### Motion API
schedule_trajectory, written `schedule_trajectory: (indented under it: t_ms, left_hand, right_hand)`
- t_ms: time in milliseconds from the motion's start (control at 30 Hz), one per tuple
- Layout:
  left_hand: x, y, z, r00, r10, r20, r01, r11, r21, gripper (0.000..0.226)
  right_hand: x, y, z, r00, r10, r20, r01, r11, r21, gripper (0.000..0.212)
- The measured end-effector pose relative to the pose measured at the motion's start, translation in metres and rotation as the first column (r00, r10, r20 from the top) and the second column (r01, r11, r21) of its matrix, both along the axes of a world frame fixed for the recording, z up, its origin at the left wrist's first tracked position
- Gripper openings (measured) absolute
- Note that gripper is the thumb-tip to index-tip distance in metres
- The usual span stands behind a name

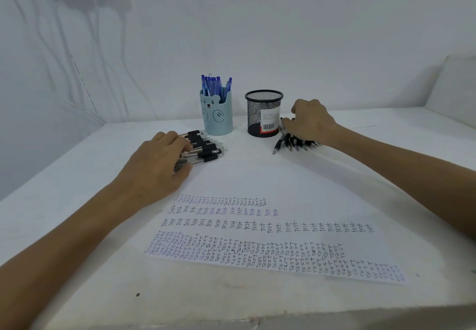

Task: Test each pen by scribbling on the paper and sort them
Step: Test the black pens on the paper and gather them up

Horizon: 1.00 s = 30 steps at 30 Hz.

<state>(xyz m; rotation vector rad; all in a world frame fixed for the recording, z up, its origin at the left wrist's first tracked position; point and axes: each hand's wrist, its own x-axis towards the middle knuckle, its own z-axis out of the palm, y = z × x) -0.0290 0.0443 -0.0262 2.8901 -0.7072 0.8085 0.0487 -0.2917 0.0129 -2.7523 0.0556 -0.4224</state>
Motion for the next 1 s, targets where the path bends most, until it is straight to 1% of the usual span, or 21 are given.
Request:
schedule_trajectory:
  t_ms: [100, 200, 300, 400, 467, 500, 567, 600, 700, 800, 833, 867, 933, 967, 1000]
  left_hand:
    - [-0.002, -0.001, 0.001, 1.000, 0.006, -0.024, -0.008, 0.997, -0.081, 0.022]
    - [-0.003, 0.000, 0.002, 0.997, 0.002, -0.075, -0.010, 0.995, -0.103, 0.017]
    - [-0.005, -0.001, 0.005, 0.996, -0.017, -0.091, 0.005, 0.991, -0.131, 0.010]
    - [-0.008, -0.004, 0.006, 0.996, -0.038, -0.084, 0.023, 0.985, -0.170, 0.004]
    - [-0.009, -0.006, 0.006, 0.996, -0.054, -0.064, 0.044, 0.986, -0.159, 0.005]
    - [-0.009, -0.007, 0.007, 0.996, -0.073, -0.051, 0.064, 0.985, -0.160, 0.006]
    - [-0.011, -0.010, 0.010, 0.992, -0.123, -0.034, 0.114, 0.975, -0.190, 0.007]
    - [-0.013, -0.012, 0.011, 0.988, -0.150, -0.034, 0.140, 0.967, -0.213, 0.008]
    - [-0.019, -0.023, 0.014, 0.967, -0.244, -0.068, 0.212, 0.927, -0.309, 0.008]
    - [-0.025, -0.035, 0.010, 0.943, -0.323, -0.082, 0.259, 0.865, -0.431, 0.012]
    - [-0.026, -0.037, 0.009, 0.941, -0.325, -0.090, 0.253, 0.857, -0.449, 0.013]
    - [-0.027, -0.038, 0.008, 0.941, -0.323, -0.102, 0.243, 0.854, -0.461, 0.014]
    - [-0.028, -0.036, 0.008, 0.938, -0.319, -0.136, 0.218, 0.848, -0.483, 0.015]
    - [-0.027, -0.034, 0.009, 0.937, -0.315, -0.152, 0.205, 0.846, -0.492, 0.015]
    - [-0.025, -0.031, 0.009, 0.935, -0.314, -0.167, 0.194, 0.843, -0.502, 0.015]
  right_hand:
    - [-0.010, 0.007, 0.000, 0.998, 0.016, 0.068, -0.008, 0.993, -0.116, 0.039]
    - [-0.024, 0.017, 0.002, 0.985, 0.063, 0.158, -0.024, 0.970, -0.242, 0.031]
    - [-0.039, 0.032, 0.003, 0.969, 0.136, 0.204, -0.075, 0.957, -0.280, 0.028]
    - [-0.050, 0.046, -0.003, 0.931, 0.259, 0.257, -0.180, 0.939, -0.293, 0.024]
    - [-0.055, 0.053, -0.008, 0.873, 0.381, 0.304, -0.291, 0.907, -0.304, 0.020]
    - [-0.056, 0.057, -0.010, 0.826, 0.462, 0.323, -0.366, 0.875, -0.317, 0.017]
    - [-0.061, 0.065, -0.013, 0.720, 0.611, 0.329, -0.496, 0.785, -0.371, 0.017]
    - [-0.063, 0.068, -0.015, 0.678, 0.662, 0.320, -0.527, 0.741, -0.416, 0.021]
    - [-0.064, 0.078, -0.022, 0.591, 0.746, 0.307, -0.541, 0.649, -0.536, 0.032]
    - [-0.063, 0.085, -0.029, 0.484, 0.826, 0.290, -0.561, 0.547, -0.622, 0.024]
    - [-0.063, 0.084, -0.029, 0.470, 0.834, 0.290, -0.537, 0.531, -0.655, 0.023]
    - [-0.062, 0.083, -0.029, 0.480, 0.828, 0.290, -0.503, 0.530, -0.682, 0.023]
    - [-0.060, 0.078, -0.027, 0.537, 0.798, 0.274, -0.448, 0.545, -0.709, 0.018]
    - [-0.059, 0.075, -0.026, 0.563, 0.784, 0.261, -0.437, 0.550, -0.712, 0.019]
    - [-0.057, 0.073, -0.024, 0.581, 0.775, 0.250, -0.430, 0.552, -0.714, 0.024]
